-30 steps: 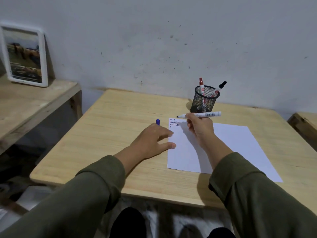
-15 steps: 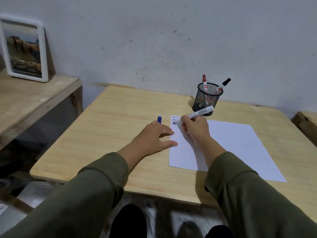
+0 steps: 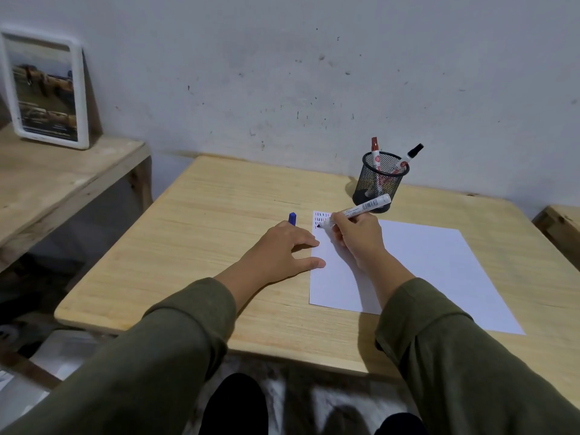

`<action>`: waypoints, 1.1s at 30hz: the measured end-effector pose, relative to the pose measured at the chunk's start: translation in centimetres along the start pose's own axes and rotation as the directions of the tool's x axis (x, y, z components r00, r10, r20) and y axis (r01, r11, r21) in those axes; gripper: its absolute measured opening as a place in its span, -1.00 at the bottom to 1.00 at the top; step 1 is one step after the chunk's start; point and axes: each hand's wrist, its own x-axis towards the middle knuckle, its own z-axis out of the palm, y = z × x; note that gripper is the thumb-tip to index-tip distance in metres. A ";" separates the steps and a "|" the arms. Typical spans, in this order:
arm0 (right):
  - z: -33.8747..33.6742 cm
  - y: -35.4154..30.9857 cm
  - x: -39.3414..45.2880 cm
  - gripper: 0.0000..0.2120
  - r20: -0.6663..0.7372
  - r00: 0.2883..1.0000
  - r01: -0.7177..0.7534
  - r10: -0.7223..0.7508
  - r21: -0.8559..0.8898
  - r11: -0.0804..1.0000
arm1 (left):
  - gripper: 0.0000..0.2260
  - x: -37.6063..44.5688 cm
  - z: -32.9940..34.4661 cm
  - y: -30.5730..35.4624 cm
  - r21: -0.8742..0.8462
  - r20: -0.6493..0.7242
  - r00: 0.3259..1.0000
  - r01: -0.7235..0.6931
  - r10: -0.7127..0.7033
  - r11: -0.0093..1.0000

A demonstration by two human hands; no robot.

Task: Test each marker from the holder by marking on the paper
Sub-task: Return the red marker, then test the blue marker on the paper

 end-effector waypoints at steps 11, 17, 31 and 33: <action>-0.3 -0.8 -0.5 -0.84 -0.012 0.999 -0.045 0.047 0.156 0.987 | -0.58 0.1 0.1 -0.1 -0.010 -0.031 0.999 -0.036 0.035 0.999; -0.9 -2.0 -1.0 -0.79 0.003 0.991 -0.119 0.133 0.463 0.878 | -0.69 0.9 -0.5 -0.8 -0.096 -0.493 0.864 0.057 -0.097 0.994; -3.0 -5.4 -1.0 -0.95 0.051 0.997 -0.072 0.053 0.529 0.845 | -0.86 4.4 -1.1 1.8 -0.675 -0.267 0.824 0.210 -0.500 0.707; -3.4 -6.1 -1.1 -0.92 0.049 0.998 -0.055 0.034 0.527 0.848 | -0.80 4.7 -1.4 2.9 -0.826 -0.186 0.832 0.156 -0.522 0.542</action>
